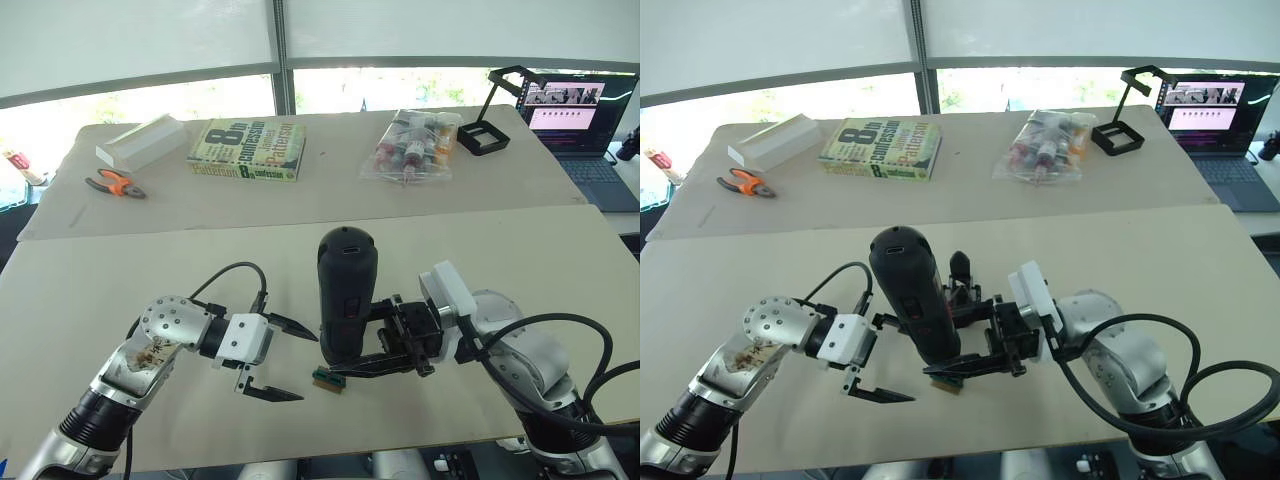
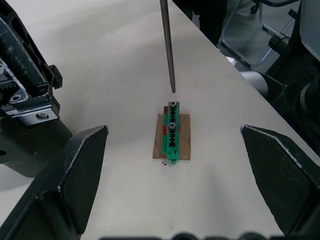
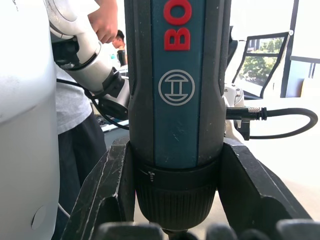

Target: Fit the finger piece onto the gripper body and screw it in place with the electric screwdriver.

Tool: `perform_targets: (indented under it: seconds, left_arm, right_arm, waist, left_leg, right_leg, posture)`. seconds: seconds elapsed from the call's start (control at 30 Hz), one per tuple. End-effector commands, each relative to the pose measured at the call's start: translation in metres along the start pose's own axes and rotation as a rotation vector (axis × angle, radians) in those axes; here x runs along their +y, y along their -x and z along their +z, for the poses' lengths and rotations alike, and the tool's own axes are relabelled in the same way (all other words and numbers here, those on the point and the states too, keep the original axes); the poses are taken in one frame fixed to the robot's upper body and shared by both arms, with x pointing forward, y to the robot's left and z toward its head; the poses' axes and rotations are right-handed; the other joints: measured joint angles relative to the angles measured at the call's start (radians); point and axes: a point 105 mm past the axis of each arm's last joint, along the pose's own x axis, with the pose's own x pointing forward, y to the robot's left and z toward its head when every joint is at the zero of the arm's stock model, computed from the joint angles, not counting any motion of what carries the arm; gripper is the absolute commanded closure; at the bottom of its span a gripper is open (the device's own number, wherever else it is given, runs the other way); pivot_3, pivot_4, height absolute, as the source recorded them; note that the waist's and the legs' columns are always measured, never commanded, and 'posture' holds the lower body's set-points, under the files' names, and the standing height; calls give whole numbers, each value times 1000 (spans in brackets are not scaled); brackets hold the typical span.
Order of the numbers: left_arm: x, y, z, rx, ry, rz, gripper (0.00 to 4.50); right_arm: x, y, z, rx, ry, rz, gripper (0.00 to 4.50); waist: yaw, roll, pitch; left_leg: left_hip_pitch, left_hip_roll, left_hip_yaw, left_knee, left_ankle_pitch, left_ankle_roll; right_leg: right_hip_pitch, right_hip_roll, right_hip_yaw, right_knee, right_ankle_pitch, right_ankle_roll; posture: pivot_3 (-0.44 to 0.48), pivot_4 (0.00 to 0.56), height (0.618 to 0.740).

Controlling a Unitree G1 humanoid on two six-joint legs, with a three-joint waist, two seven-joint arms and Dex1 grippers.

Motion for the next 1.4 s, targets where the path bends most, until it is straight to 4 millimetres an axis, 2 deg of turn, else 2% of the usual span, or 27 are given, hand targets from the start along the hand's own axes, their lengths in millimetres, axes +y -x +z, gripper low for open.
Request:
perform_targets:
  seconds: [0.03, 1.4]
  left_arm:
    - [2, -1, 5, -8, -39, -8, 0]
    - [3, -3, 6, -6, -56, -20, 0]
  right_arm:
    - [7, -3, 12, -30, 38, 30, 2606]
    - [3, 7, 2, -3, 48, -5, 2606]
  waist:
    - [0, 0, 0]
    - [1, 0, 0]
  left_leg:
    - [0, 0, 0, 0, 0, 0]
    - [0, 0, 0, 0, 0, 0]
  right_leg:
    - [0, 0, 0, 0, 0, 0]
    - [0, 0, 0, 0, 0, 0]
  posture:
    - [0, 150, 740]
    - [0, 150, 740]
